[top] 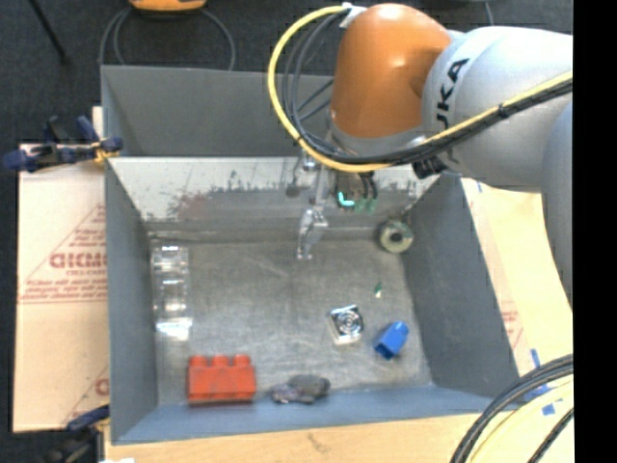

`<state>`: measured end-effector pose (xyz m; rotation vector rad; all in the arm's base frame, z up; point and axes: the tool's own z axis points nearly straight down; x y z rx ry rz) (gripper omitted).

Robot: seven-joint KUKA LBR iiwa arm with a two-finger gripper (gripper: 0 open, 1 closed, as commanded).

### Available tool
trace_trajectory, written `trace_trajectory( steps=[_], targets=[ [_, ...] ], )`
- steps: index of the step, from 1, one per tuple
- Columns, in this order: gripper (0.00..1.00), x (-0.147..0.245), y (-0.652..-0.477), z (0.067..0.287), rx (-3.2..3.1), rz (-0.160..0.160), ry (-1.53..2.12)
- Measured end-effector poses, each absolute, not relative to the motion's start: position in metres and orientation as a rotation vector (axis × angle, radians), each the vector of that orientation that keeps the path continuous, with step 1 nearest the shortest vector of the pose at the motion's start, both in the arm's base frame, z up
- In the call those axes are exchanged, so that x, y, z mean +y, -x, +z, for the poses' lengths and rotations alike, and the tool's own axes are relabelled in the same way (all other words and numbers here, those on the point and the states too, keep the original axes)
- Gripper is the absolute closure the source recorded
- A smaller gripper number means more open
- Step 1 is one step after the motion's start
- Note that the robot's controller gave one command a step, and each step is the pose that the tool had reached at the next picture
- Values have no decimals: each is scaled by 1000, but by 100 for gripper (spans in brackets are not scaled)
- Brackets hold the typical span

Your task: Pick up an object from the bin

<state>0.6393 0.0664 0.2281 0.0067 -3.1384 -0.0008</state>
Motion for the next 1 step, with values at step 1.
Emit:
trace_trajectory(
  steps=[1],
  targets=[
    [0,23,-597,105,-3132,3,-155]
  ],
)
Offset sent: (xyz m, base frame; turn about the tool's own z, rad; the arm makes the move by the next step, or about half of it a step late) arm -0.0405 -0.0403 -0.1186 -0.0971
